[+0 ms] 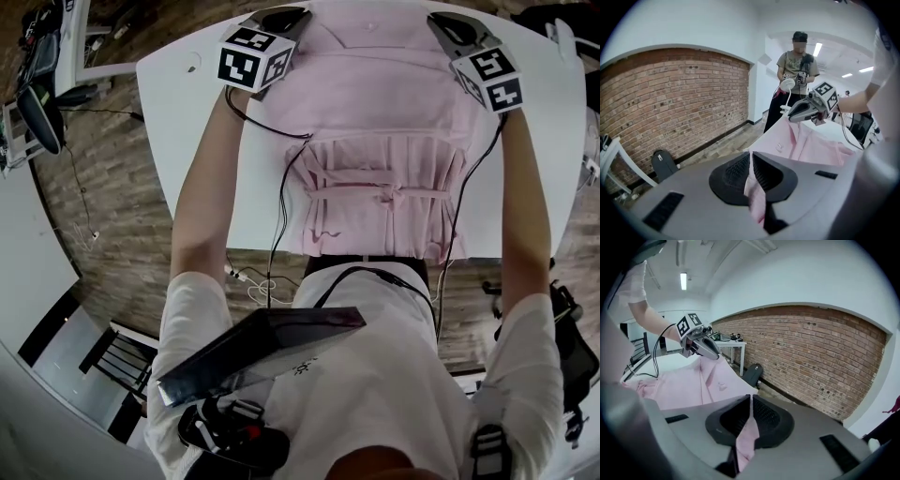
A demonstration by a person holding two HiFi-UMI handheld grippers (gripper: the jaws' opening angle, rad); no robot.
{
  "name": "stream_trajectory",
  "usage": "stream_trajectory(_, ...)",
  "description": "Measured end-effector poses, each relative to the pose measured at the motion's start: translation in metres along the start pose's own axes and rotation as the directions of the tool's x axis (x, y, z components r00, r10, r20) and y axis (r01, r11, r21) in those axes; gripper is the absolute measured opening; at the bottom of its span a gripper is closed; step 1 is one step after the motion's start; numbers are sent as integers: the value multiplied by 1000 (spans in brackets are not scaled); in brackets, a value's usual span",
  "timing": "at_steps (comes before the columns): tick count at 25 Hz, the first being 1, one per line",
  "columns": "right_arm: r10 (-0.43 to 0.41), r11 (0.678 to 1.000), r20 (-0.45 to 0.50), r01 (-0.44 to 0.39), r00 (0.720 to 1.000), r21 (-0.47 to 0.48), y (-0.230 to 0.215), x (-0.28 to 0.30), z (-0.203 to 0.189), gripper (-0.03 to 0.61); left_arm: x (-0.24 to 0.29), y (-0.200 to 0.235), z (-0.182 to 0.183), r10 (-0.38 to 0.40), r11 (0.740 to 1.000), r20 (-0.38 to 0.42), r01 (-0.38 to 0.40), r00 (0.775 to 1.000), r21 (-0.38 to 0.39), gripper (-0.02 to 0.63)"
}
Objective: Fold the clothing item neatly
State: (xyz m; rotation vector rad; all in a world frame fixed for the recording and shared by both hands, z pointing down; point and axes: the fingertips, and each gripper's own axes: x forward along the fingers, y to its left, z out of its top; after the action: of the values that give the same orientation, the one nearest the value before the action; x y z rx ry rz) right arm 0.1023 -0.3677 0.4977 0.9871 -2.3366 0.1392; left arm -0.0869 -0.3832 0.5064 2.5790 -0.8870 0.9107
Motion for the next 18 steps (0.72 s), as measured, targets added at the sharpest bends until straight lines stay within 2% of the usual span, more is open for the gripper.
stream_trajectory(2, -15, 999, 15, 16, 1000, -44, 9, -10, 2, 21, -12, -10, 3, 24, 997, 25, -25, 999, 72, 18)
stream_trajectory(4, -31, 996, 33, 34, 999, -83, 17, -19, 3, 21, -22, -22, 3, 62, 983, 44, -69, 997, 168, 19)
stream_trajectory(8, -69, 980, 71, 81, 995, -183, 35, -32, -2, 21, -33, -55, -12, 138, 915, 74, -156, 988, 372, 20)
stream_trajectory(11, -69, 952, 67, 86, 995, -293, 55, -37, -12, 21, -38, -85, -36, 159, 862, 72, -174, 985, 477, 20)
stream_trajectory(13, -52, 930, 44, 65, 998, -361, 69, -40, -24, 21, -40, -100, -57, 162, 850, 55, -167, 985, 500, 20)
stream_trajectory(18, 1, 920, -53, -21, 999, -392, 92, -47, -64, 27, -46, -113, -104, 167, 881, -1, -148, 986, 449, 21)
